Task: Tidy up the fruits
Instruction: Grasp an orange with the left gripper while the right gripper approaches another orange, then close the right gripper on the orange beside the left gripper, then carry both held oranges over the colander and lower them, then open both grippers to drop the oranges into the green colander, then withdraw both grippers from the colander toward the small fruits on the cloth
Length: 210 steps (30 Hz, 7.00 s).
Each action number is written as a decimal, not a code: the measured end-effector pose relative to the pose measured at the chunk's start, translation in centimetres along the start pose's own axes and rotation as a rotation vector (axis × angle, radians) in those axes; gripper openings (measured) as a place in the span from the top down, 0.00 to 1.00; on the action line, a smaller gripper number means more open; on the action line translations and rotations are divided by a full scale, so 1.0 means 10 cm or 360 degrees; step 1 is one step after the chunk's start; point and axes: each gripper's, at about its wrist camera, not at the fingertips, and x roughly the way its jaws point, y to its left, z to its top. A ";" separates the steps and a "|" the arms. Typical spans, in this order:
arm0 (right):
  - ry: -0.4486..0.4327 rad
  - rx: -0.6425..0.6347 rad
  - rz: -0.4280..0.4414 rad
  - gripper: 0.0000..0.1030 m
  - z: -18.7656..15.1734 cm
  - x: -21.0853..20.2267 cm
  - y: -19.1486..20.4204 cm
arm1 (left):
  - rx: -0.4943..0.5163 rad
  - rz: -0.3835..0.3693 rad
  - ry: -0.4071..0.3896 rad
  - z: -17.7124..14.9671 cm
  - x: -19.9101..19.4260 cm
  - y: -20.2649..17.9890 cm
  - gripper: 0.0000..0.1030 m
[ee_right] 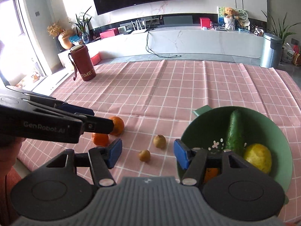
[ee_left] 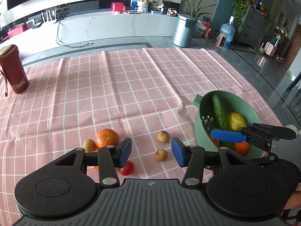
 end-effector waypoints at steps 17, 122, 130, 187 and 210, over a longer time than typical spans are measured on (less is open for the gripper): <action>0.0047 -0.0300 -0.0082 0.61 0.01 0.82 0.47 | -0.0349 -0.0064 0.0081 -0.27 0.36 0.72 0.46; 0.0364 -0.0012 -0.0058 0.60 -0.05 -0.48 -0.98 | 0.0196 -0.0351 0.0167 0.19 0.47 -1.11 0.55; 0.0581 0.0091 0.0033 0.60 -0.05 -0.15 -1.12 | 0.0368 -0.0324 0.0351 0.22 0.72 -1.18 0.55; 0.0059 -0.0013 -0.0107 0.42 0.01 -0.47 -0.35 | 0.0140 -0.0080 -0.0053 0.26 -0.16 -0.37 0.42; -0.0042 -0.0217 -0.0212 0.74 -0.27 0.34 0.42 | -0.0146 -0.0013 0.0085 -0.35 0.23 0.40 0.51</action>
